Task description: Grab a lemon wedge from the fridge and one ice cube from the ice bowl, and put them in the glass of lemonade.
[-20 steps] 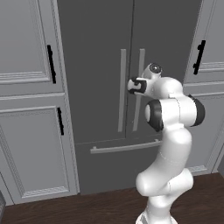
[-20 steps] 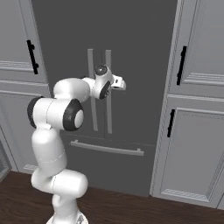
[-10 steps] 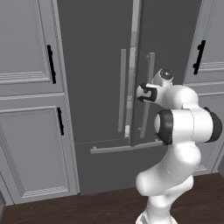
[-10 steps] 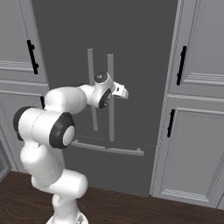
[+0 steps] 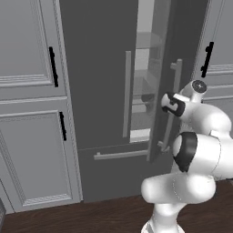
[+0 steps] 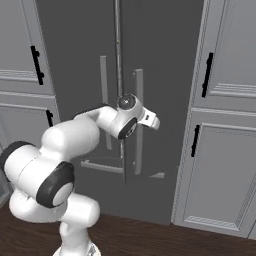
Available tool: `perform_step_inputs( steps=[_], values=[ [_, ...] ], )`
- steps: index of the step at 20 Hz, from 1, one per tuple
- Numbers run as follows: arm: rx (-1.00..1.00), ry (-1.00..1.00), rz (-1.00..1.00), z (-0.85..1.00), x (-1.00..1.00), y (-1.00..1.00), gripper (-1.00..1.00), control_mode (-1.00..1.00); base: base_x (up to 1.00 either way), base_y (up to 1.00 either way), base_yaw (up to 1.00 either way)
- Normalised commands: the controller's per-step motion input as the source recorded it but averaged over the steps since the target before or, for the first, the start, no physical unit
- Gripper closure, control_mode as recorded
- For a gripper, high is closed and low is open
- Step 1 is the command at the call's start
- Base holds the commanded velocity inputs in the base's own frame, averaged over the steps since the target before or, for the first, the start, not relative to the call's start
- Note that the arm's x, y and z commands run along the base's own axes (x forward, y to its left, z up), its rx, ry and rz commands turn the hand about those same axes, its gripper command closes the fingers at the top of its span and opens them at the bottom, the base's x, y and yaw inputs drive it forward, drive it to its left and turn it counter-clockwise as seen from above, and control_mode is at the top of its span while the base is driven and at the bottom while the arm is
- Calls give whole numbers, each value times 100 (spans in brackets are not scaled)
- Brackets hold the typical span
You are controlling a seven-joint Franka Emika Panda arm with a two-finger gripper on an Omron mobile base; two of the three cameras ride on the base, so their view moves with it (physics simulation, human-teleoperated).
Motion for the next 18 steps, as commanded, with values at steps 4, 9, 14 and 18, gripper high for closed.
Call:
perform_step_inputs(
  steps=[4, 9, 14, 18],
  values=[
    [9, 0, -14, 1, -78, -99, 100, -100, 0, 0, 0],
    [6, 0, -14, 12, -61, -95, 100, -100, 0, 0, 0],
    [2, 0, -14, 25, -33, -75, 100, -100, 0, 0, 0],
    [0, 0, -13, 17, -22, -35, 100, -100, 0, 0, 0]
  ],
)
